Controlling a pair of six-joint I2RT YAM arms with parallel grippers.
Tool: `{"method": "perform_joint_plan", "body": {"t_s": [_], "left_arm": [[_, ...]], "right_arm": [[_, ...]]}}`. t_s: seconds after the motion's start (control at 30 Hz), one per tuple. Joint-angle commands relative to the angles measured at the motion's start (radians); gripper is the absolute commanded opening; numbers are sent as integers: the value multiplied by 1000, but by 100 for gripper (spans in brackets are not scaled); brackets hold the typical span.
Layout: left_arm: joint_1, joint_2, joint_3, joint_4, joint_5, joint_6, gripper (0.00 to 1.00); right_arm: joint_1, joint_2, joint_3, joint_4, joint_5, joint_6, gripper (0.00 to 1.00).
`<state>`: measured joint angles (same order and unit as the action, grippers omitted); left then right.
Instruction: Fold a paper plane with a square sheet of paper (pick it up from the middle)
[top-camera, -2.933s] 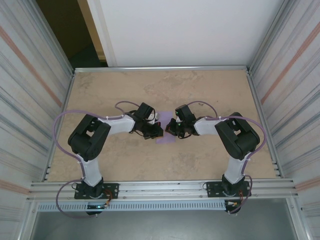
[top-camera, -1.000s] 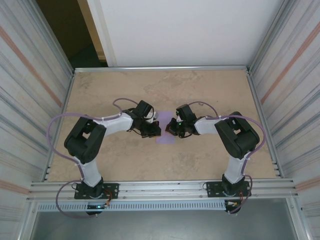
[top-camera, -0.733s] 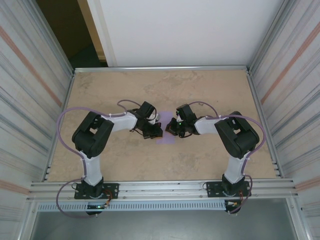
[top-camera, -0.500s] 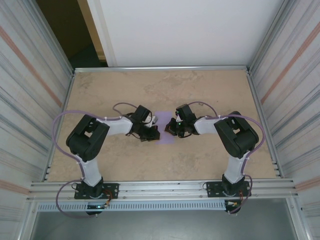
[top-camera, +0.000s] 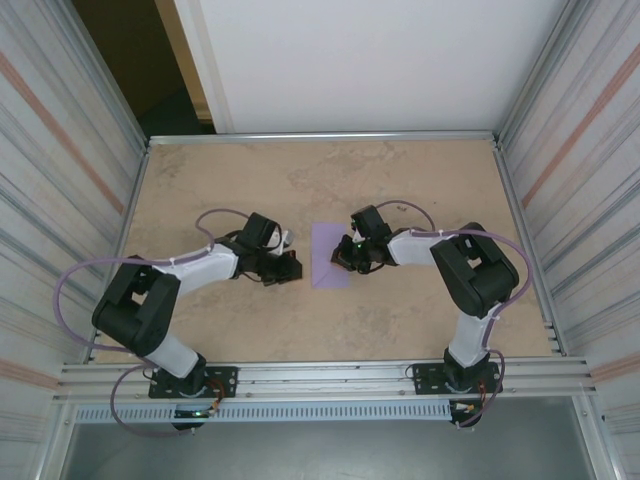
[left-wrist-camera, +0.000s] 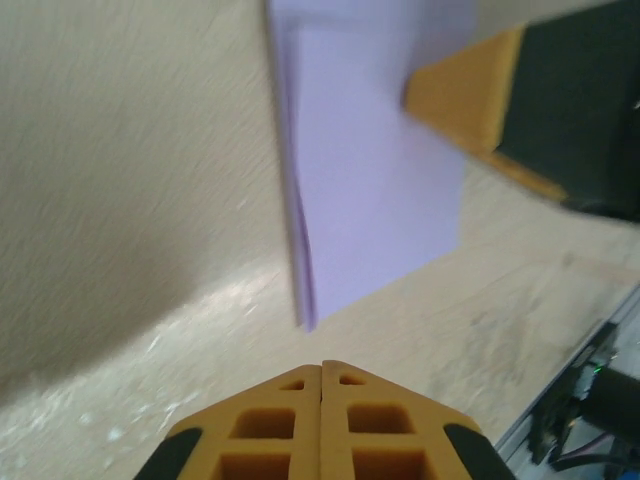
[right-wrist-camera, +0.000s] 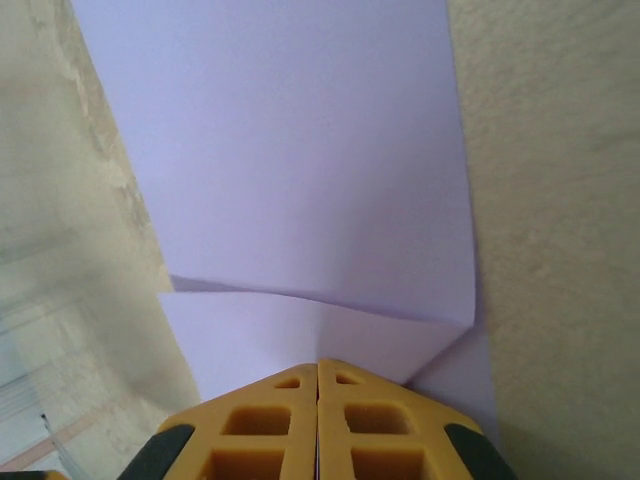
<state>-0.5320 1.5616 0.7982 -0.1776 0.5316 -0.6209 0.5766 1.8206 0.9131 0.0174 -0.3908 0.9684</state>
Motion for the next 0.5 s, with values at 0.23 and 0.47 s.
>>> {"method": "perform_joint_plan", "body": {"t_s": [0.23,0.47], "left_arm": [[-17,161,141,172,9,-111,11],[-19,166,112,227,12,-112,15]], "right_arm": [[-13,-229,-74,-63,97,84,42],[-18,-269,-146,-46,127,129,47]]}}
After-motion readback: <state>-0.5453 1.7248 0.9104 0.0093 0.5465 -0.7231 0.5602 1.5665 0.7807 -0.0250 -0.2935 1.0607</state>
